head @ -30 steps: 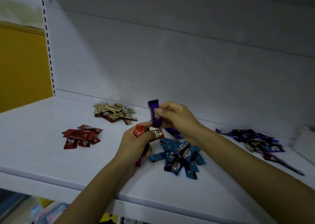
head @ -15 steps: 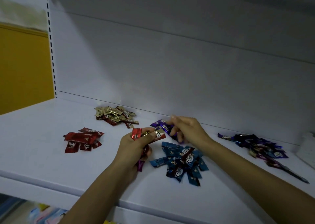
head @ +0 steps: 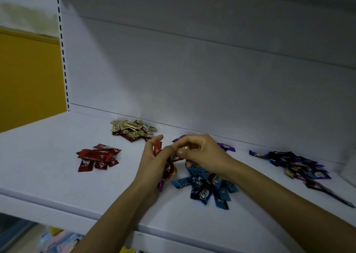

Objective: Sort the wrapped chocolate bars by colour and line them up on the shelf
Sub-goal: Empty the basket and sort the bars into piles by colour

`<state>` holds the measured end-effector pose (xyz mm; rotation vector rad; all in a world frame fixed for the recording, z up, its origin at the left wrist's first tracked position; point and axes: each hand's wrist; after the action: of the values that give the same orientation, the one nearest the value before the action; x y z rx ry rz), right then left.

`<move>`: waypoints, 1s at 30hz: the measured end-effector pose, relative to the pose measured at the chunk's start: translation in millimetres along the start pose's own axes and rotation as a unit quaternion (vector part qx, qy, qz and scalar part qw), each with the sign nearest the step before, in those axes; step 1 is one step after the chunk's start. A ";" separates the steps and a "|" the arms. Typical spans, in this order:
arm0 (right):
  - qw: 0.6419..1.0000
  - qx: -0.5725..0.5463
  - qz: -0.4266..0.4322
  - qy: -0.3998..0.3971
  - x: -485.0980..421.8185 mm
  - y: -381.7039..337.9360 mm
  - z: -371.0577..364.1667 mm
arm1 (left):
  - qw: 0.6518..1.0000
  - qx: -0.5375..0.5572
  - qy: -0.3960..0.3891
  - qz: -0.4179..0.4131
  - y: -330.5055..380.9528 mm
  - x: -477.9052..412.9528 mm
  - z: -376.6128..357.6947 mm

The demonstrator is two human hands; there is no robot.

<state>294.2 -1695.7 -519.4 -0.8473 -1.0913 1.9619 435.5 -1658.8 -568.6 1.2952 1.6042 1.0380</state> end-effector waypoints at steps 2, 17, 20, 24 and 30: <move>1.000 0.005 0.003 0.011 -1.2 -0.6 1.4 | 1.000 -0.026 0.001 -0.007 -1.0 0.1 -1.0; 0.963 -0.213 -0.091 0.138 -47.9 0.0 17.1 | 0.978 -0.032 0.200 -0.047 -3.2 -7.7 12.7; 0.926 -0.312 -0.132 0.165 -86.6 0.5 4.8 | 0.974 0.015 0.223 -0.034 -2.9 -9.2 13.4; 0.918 -0.344 -0.141 0.136 -126.2 -8.9 -14.2 | 0.973 0.047 0.227 -0.023 -2.2 -9.0 13.2; 0.980 -0.124 -0.154 -0.006 -105.3 -11.4 -13.1 | 0.969 0.062 0.238 -0.012 -0.8 -8.5 14.0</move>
<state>362.7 -1773.7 -494.4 -0.7427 -1.4053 1.5993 449.6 -1665.8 -573.2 1.1552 2.0640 1.3226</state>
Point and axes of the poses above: each hand's wrist, its own x-axis away from the middle knuckle, its own z-axis out of the back of the hand, y = z × x, and after that the axes turned 8 degrees about -x, right-handed
